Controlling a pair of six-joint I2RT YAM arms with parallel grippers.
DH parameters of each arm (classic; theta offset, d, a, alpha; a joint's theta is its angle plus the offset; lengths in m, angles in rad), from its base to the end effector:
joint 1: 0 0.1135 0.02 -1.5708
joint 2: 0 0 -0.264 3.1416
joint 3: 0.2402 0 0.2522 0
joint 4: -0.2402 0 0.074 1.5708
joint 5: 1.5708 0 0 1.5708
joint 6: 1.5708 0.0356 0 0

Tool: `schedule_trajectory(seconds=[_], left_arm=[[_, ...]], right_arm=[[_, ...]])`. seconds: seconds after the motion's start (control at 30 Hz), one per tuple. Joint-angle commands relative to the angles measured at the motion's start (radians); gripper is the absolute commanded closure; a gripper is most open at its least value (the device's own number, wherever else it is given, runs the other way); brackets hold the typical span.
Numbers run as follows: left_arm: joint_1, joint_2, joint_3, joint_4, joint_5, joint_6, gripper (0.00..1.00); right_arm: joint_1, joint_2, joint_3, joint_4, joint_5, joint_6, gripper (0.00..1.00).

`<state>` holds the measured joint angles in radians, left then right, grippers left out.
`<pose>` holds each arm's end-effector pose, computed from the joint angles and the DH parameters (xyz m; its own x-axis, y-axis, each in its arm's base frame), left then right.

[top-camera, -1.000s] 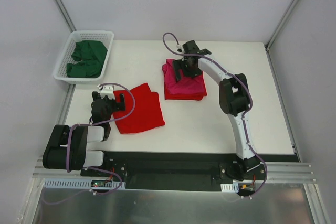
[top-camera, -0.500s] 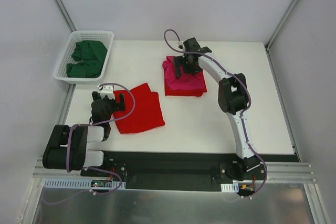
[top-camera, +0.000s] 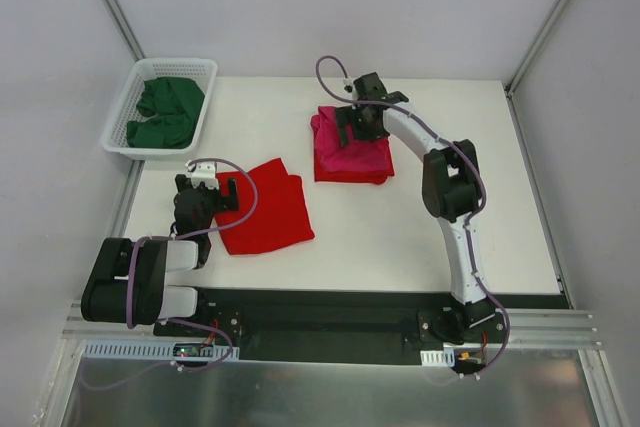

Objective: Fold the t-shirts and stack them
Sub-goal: Put the neatly folded tshirt into the corner of the board with the right arm

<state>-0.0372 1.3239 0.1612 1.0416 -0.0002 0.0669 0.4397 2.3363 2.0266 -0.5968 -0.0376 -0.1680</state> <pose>0.2164 -0.0080 0.1552 -0.1180 0.0713 -0.9905 0.0450 0.9968 0.0664 0.4718 0.2234 0.2001 -0.6278 -0.4800 -0.6128 -0.5592 0.8257 -0.0739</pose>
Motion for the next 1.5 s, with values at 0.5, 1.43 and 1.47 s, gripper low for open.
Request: schedule_trajectory(seconds=[0.5,1.43,1.47], left_arm=[[0.008,0.005,0.024,0.051,0.029,-0.012,0.01],[0.008,0.006,0.026,0.046,0.032,-0.01,0.01],[0.008,0.005,0.023,0.049,0.032,-0.01,0.01]], right_arm=[[0.017,-0.696,-0.379,-0.138,-0.423,-0.043,0.04],[0.381,-0.617,-0.221,-0.422,-0.107,-0.37,0.04],[0.381,-0.617,-0.25,-0.391,-0.081,-0.376,0.04]])
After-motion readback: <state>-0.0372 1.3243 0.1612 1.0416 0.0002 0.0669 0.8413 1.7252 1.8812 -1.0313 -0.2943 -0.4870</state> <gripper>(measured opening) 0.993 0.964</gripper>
